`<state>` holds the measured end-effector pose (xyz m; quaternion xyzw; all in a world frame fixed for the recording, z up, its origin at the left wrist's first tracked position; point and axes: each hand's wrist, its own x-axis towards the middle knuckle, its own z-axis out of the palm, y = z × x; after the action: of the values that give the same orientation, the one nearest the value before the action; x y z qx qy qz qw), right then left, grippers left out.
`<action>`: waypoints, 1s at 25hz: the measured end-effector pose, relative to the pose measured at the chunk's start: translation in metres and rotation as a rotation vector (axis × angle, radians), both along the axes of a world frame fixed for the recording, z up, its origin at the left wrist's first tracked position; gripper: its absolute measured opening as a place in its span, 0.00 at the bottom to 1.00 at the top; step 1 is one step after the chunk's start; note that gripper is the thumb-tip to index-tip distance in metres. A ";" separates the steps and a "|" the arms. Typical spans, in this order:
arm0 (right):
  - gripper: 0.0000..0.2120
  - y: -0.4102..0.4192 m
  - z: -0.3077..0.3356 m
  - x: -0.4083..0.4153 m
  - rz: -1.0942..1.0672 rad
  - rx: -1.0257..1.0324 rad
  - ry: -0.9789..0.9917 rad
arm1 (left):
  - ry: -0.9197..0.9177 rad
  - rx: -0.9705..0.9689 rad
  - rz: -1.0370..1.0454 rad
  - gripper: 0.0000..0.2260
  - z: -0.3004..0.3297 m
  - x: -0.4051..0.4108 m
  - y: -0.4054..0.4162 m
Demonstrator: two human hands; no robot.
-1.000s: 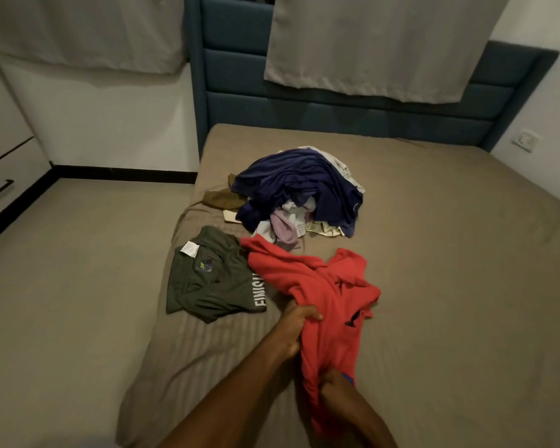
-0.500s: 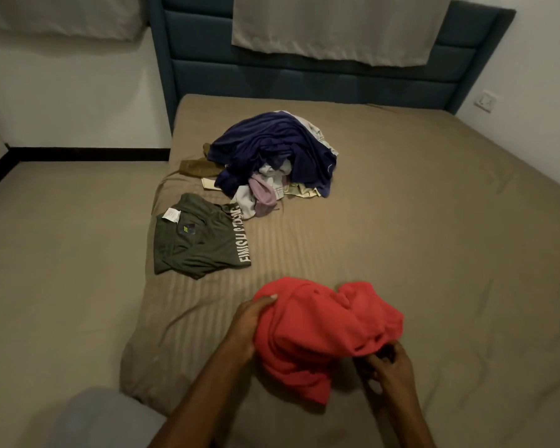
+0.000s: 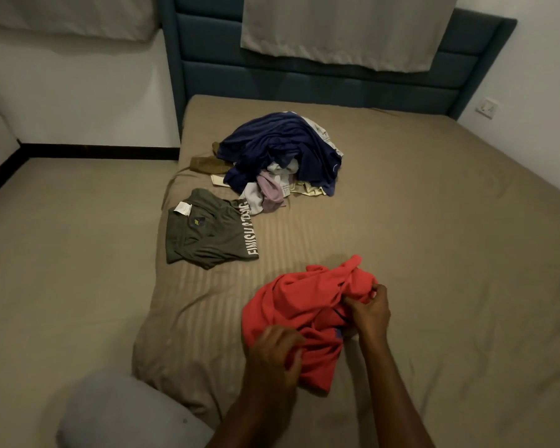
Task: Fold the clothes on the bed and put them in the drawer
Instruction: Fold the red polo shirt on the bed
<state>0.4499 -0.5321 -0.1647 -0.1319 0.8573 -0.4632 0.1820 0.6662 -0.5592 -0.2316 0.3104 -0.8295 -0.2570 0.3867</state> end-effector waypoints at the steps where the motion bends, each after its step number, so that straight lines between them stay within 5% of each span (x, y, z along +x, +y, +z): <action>1: 0.36 0.000 0.001 0.001 -0.017 -0.033 -0.002 | -0.045 0.023 -0.095 0.18 -0.007 -0.004 0.010; 5: 0.32 0.005 0.014 0.016 -0.074 -0.150 -0.037 | -0.329 0.071 -0.023 0.38 -0.032 -0.026 0.032; 9: 0.28 0.015 0.038 0.003 0.002 -0.509 -0.221 | -0.036 0.112 -0.102 0.20 -0.005 -0.018 0.031; 11: 0.23 0.020 0.044 -0.012 0.135 -0.545 -0.250 | 0.169 0.390 -0.139 0.14 0.000 0.001 0.014; 14: 0.20 0.036 0.014 -0.013 0.254 -0.269 -0.032 | 0.459 0.899 -0.045 0.15 0.001 0.028 -0.020; 17: 0.40 0.060 -0.034 0.008 0.484 0.015 0.179 | 0.486 1.248 0.050 0.11 -0.001 0.038 -0.034; 20: 0.54 0.065 -0.066 0.024 0.562 0.223 0.429 | 0.411 1.005 0.201 0.07 -0.016 0.036 -0.035; 25: 0.34 0.046 -0.056 0.036 0.493 0.035 0.594 | 0.200 0.079 0.218 0.09 0.014 0.050 -0.017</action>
<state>0.4862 -0.4856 -0.2205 -0.4593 0.8230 -0.3327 0.0337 0.7160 -0.5764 -0.2173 0.3862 -0.7375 -0.2755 0.4807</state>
